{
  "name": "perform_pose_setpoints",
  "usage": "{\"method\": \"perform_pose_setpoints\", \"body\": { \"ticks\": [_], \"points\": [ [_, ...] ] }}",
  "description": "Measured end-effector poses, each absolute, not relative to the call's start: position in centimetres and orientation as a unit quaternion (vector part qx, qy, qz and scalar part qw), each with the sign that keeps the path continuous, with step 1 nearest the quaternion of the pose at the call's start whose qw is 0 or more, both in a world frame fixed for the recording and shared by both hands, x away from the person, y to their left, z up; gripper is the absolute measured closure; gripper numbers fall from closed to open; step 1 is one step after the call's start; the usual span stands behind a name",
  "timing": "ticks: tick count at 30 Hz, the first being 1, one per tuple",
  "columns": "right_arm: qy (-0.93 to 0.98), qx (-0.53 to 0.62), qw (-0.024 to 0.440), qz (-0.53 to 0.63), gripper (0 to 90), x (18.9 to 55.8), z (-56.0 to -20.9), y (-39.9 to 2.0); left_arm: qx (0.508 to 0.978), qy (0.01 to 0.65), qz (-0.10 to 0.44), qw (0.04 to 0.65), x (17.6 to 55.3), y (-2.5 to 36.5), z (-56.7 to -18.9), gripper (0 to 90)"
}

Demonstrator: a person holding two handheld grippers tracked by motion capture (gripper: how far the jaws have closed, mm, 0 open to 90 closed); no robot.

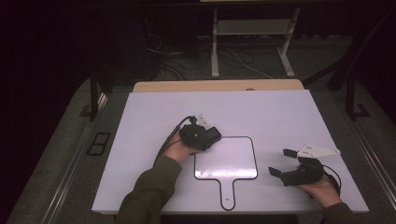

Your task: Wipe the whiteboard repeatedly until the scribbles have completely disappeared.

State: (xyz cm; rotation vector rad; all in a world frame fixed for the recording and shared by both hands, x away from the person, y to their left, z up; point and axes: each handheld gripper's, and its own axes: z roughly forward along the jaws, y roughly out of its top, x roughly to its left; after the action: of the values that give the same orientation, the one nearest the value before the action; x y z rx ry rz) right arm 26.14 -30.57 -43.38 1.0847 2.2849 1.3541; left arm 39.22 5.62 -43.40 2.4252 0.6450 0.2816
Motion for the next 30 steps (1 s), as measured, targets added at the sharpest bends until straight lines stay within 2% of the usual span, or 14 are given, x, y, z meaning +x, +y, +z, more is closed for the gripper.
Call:
{"method": "perform_pose_setpoints", "body": {
  "ticks": [13, 30],
  "points": [
    [0.788, 0.376, 0.133, 0.468, 3.4, 26.1, -43.4, -30.6, 0.902, 0.274, 0.113, 0.312, 41.0, 6.8, -43.6, 39.5],
    [0.790, 0.375, 0.134, 0.467, 3.4, 26.1, -43.4, -30.5, 0.915, 0.239, 0.091, 0.312, 38.4, 5.7, -43.5, 39.4]
  ]
}}
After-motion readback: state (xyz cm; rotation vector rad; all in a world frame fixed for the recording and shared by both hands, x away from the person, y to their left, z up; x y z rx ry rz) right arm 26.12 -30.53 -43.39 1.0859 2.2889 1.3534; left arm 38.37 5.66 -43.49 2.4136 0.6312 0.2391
